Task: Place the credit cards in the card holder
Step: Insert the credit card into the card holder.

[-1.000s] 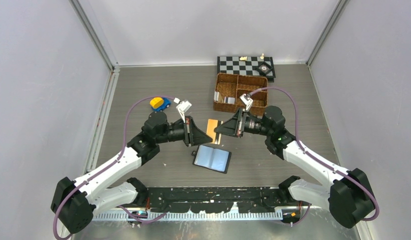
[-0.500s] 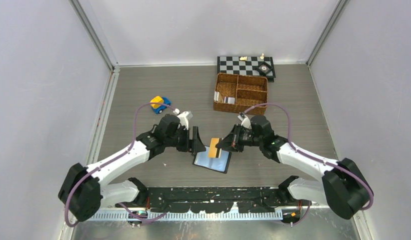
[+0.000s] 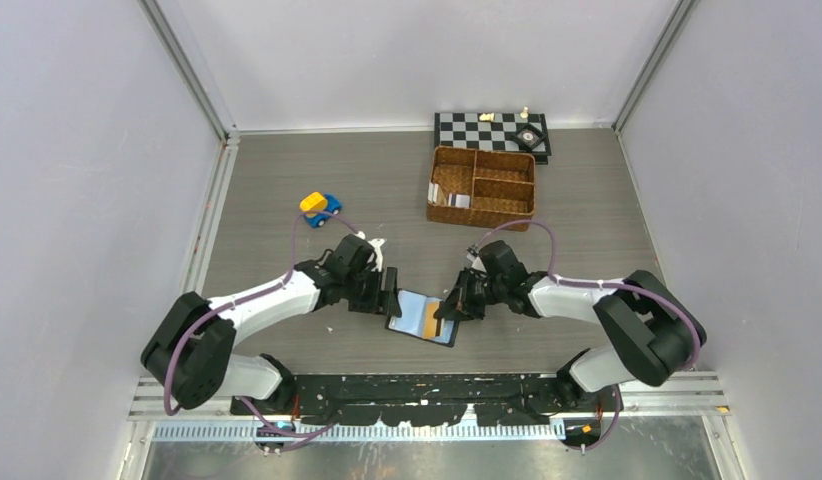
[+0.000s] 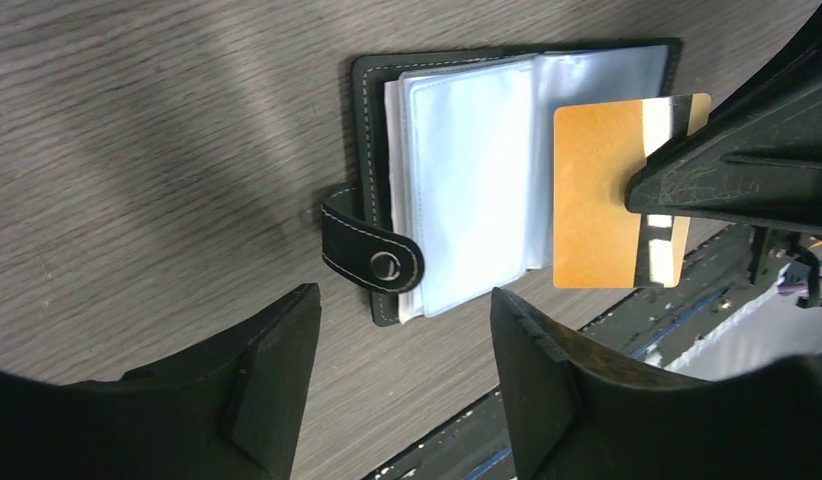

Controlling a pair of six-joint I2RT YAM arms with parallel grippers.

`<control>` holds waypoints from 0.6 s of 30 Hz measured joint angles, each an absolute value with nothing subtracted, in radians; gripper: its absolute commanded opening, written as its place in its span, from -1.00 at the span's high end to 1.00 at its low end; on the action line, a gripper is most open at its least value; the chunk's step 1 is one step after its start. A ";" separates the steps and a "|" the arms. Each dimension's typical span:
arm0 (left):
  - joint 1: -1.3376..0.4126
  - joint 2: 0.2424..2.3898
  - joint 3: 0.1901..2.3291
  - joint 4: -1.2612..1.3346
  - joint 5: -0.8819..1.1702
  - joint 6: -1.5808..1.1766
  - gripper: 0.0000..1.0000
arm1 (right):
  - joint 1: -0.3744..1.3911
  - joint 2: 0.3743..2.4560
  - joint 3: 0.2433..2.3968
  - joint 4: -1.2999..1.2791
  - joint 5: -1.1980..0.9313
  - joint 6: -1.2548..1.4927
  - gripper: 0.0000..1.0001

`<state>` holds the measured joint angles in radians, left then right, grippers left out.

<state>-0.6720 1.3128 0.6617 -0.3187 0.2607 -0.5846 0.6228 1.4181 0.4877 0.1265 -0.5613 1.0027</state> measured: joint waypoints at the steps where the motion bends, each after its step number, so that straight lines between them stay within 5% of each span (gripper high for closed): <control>1: -0.672 1.328 0.661 -0.319 0.261 -0.582 -0.21 | 0.623 1.438 0.488 0.126 -0.564 0.995 0.99; 18: -0.672 1.406 0.662 -0.319 0.219 -0.537 0.32 | 0.623 1.492 0.496 0.152 -0.605 0.936 0.99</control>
